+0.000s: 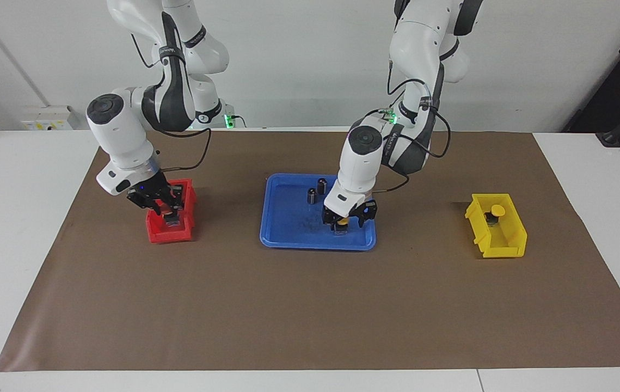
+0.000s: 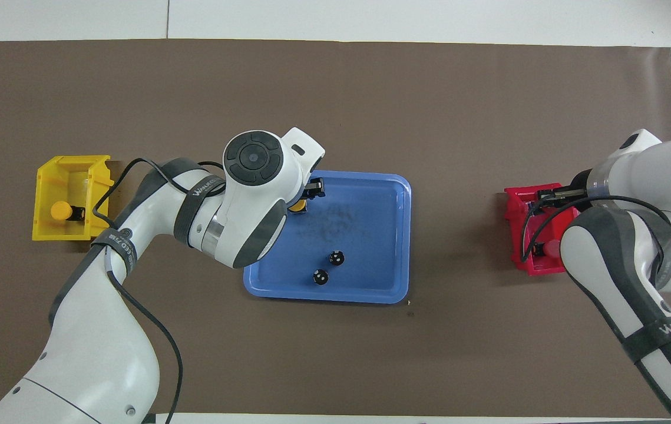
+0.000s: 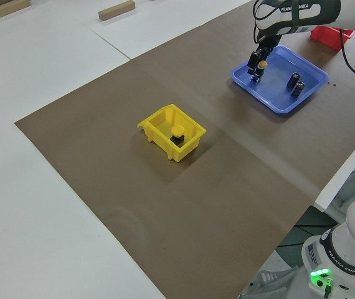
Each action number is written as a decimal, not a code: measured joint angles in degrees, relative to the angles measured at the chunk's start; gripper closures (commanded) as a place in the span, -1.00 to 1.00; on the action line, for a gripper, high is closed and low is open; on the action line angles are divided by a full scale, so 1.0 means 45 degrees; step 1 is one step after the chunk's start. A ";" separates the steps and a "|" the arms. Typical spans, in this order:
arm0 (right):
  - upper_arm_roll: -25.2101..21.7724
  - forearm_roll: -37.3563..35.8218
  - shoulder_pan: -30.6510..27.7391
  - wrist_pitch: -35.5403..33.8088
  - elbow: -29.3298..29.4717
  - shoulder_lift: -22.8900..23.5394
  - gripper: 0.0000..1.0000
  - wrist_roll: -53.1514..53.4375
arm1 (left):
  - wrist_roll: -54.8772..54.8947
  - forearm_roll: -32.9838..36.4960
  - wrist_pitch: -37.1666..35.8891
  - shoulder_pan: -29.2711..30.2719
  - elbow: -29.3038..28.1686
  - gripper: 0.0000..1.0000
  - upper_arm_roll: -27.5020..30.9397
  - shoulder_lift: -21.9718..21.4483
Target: Sort red and yellow buttons by color
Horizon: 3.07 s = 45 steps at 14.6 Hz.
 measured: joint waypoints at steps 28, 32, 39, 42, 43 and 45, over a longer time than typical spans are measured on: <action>-0.0104 -0.0019 -0.0151 -0.8356 0.6435 -0.0432 -0.99 -0.0215 | 0.9531 0.0059 -0.3998 0.8825 0.1842 0.97 0.0475 -0.1930; -0.0253 -0.0030 -0.0793 -1.0445 0.8580 -0.0497 -0.99 -0.0215 | 1.0348 0.0059 -0.3154 0.8961 0.0912 0.97 0.0378 -0.1922; -0.0326 -0.0369 -0.0971 -1.0864 0.8951 -0.0341 -1.00 -0.0215 | 1.0831 0.0060 -0.1501 0.9008 -0.0948 0.97 0.0362 -0.1922; -0.0608 -0.0373 -0.0725 -1.0870 0.8952 -0.0343 -1.00 -0.0215 | 1.0859 0.0059 -0.0378 0.8988 -0.1824 0.97 0.0291 -0.1914; -0.0760 -0.0374 -0.0552 -1.0869 0.8952 -0.0343 -1.00 -0.0215 | 1.0861 0.0059 -0.0111 0.8982 -0.2049 0.97 0.0273 -0.1901; -0.0849 -0.0375 -0.0353 -1.0868 0.8959 -0.0348 -1.00 -0.0215 | 1.0872 0.0060 0.0227 0.8974 -0.2269 0.97 0.0260 -0.1855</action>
